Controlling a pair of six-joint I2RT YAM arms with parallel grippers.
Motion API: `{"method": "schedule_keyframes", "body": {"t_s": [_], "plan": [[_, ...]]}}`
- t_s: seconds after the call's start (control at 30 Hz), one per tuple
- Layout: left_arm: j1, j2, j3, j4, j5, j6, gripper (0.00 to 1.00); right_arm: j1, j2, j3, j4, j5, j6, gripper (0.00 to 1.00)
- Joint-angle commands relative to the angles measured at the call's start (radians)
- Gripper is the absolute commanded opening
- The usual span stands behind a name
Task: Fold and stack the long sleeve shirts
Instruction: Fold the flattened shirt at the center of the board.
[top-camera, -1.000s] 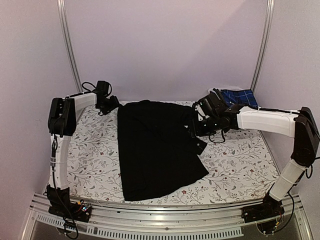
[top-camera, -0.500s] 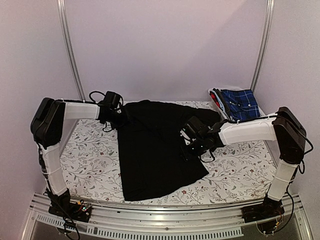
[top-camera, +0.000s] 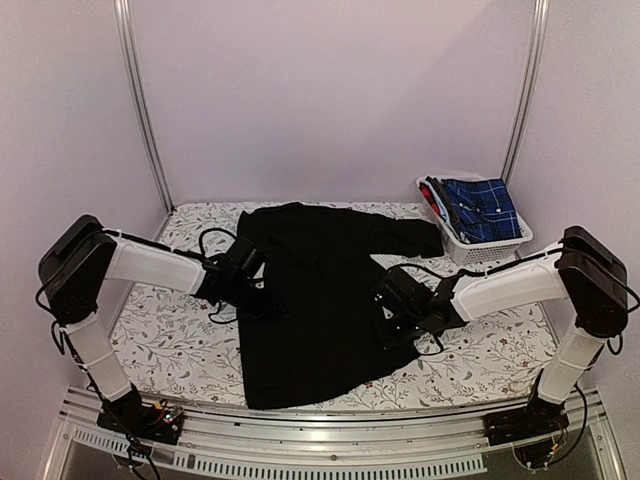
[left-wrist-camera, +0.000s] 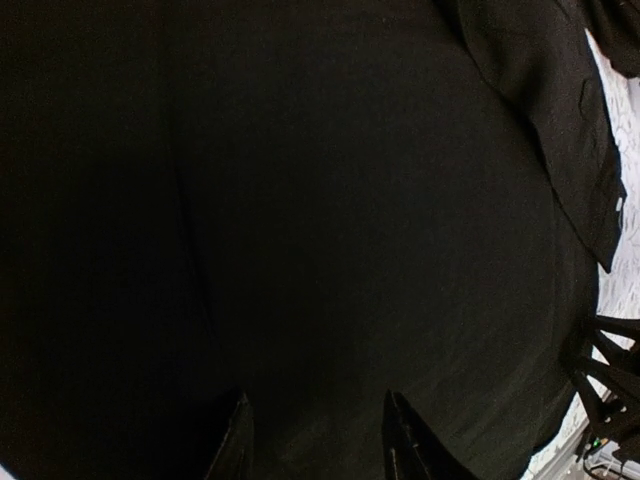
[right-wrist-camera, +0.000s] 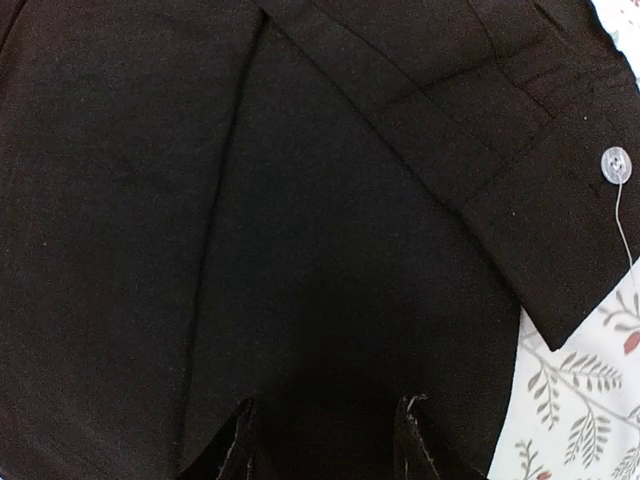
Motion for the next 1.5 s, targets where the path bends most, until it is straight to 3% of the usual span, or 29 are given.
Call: {"method": "schedule_keyframes", "body": {"t_s": [0.0,0.23,0.37,0.6,0.87,1.13,1.27,1.47], "plan": [[-0.058,-0.081,-0.092,-0.031,-0.016,-0.040,0.44,0.063,-0.027,-0.104,-0.127,-0.038,0.131,0.44],[-0.140,-0.210,-0.212,-0.093,-0.002,-0.090,0.43,0.159,-0.126,-0.133,-0.221,-0.071,0.264,0.45],[-0.138,-0.305,-0.198,-0.162,-0.046,-0.074,0.44,0.148,-0.220,-0.088,-0.312,0.004,0.276,0.51],[-0.080,-0.312,-0.025,-0.214,-0.102,0.013,0.44,0.015,-0.299,-0.049,-0.368,0.105,0.144,0.54],[0.009,-0.219,0.094,-0.173,-0.057,0.079,0.45,0.009,-0.252,-0.038,-0.266,0.139,-0.073,0.53],[0.073,-0.148,0.163,-0.139,-0.030,0.110,0.45,0.009,-0.155,-0.010,-0.215,0.161,-0.181,0.56],[0.091,-0.117,0.197,-0.136,-0.011,0.122,0.45,0.008,-0.103,-0.020,-0.165,0.156,-0.208,0.50],[0.104,-0.076,0.245,-0.132,-0.010,0.137,0.45,-0.013,-0.043,-0.036,-0.112,0.116,-0.210,0.31]]}}
